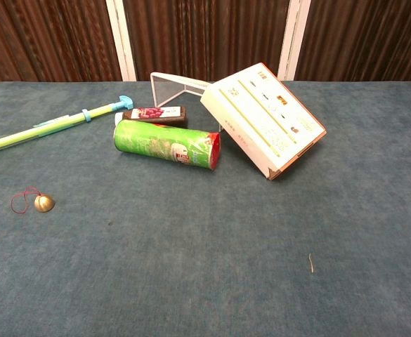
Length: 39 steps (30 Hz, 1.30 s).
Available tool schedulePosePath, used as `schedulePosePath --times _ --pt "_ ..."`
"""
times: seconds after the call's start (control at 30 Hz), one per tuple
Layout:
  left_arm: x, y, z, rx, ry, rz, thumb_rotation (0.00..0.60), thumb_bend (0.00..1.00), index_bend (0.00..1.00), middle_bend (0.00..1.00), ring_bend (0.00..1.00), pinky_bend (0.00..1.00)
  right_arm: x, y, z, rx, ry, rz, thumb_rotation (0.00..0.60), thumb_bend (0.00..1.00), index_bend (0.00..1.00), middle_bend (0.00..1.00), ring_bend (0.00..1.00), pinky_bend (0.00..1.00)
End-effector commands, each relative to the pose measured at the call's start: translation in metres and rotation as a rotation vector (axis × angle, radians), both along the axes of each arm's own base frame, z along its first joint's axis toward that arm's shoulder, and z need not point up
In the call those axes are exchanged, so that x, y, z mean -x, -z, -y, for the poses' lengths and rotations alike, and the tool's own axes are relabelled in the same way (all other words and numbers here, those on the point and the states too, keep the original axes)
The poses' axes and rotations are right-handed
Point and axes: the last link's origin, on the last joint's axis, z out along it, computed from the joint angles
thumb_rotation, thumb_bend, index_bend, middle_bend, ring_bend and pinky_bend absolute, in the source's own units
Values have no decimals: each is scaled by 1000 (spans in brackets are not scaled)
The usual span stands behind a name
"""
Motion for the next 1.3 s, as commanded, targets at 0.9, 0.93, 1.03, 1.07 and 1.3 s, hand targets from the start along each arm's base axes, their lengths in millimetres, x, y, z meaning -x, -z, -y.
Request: schedulePosePath --times 0.9,0.93,1.03,1.07,1.3 --pt "-18 158 -123 174 60 37 600 414 435 1000 1000 1000 1 19 10 -76 24 -17 600 293 0 0 0 0" --pt "-19 158 -124 172 57 37 600 414 434 1000 1000 1000 1 19 10 -74 25 -15 600 293 0 0 0 0" --pt "-18 159 -125 171 52 34 600 422 439 1000 1000 1000 1 17 11 -67 26 -13 600 293 0 0 0 0" --pt "-18 159 -126 173 51 30 600 424 445 1000 1000 1000 1 18 11 -67 26 -12 600 293 0 0 0 0" --pt "-16 158 -128 171 38 11 600 437 487 1000 1000 1000 0 18 11 -71 22 -11 600 293 0 0 0 0"
